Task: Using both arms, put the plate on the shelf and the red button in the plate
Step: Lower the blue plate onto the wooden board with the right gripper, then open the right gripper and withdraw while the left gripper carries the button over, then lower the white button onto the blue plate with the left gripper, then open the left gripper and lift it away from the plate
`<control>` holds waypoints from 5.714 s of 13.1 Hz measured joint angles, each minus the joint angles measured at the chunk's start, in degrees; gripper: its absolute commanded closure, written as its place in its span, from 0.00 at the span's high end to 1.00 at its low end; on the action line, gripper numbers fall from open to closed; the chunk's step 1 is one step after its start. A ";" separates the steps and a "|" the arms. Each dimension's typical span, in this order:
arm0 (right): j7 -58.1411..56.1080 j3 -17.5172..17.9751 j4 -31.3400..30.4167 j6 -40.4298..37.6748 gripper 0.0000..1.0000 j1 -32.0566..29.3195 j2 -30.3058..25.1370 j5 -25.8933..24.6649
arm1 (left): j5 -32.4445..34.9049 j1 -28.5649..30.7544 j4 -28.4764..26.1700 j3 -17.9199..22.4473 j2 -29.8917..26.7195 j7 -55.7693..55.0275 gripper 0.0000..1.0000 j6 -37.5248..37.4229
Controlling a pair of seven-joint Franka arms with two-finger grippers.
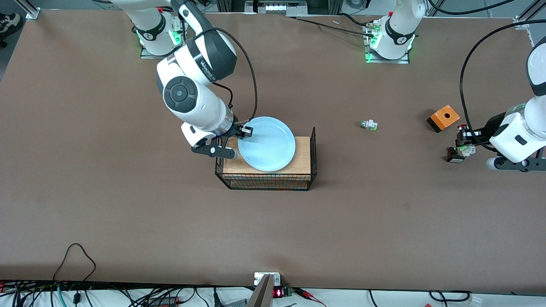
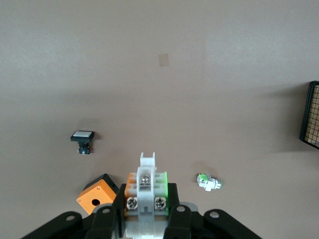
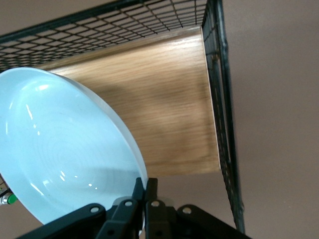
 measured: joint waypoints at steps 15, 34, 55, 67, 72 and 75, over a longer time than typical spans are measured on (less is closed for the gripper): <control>0.29 -0.58 0.94 8.92 0.97 0.90 4.79 0.33 | 0.00 0.00 -0.06 -0.02 0.01 0.00 0.00 -0.76; -23.24 -1.88 7.39 -21.87 1.00 -18.11 -9.58 -8.45 | -5.71 -17.06 0.79 -14.74 6.30 -21.75 0.00 1.25; -29.01 -1.48 8.26 -29.38 1.00 -28.03 -12.32 -11.69 | -2.91 -27.79 10.04 -13.68 25.17 -29.03 0.39 25.33; -28.87 -0.43 -11.83 -24.09 1.00 -27.69 -29.14 -11.69 | 0.62 -29.09 12.36 -13.42 23.96 -29.04 1.00 27.90; -28.84 -0.32 -11.61 -24.20 1.00 -27.40 -28.92 -11.68 | 0.71 -25.73 13.39 -12.94 15.75 -29.08 1.00 15.56; -28.81 -0.32 -11.53 -24.32 1.00 -27.40 -28.92 -11.68 | 0.74 -19.36 13.68 -12.83 9.01 -29.07 1.00 8.27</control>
